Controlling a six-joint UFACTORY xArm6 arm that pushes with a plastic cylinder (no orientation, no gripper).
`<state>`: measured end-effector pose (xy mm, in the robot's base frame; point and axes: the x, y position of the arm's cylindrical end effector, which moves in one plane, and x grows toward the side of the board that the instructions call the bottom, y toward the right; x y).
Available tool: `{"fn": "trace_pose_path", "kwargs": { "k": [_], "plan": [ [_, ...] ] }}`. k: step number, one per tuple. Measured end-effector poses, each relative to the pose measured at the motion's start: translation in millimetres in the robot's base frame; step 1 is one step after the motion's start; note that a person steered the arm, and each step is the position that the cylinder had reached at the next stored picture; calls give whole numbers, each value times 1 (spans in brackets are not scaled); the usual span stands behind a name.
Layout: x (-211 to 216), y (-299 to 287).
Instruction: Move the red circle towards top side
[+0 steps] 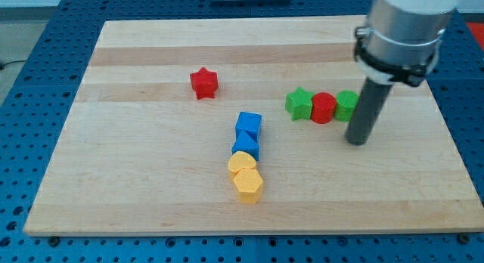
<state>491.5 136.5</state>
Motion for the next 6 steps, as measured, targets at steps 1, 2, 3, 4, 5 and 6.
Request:
{"fn": "trace_pose_path", "kwargs": {
  "k": [1,2,3,4,5,6],
  "plan": [
    [-23,-21],
    [-51,-21],
    [-54,-21],
    [-61,-21],
    [-83,-22],
    [-88,-28]
  ]
}}
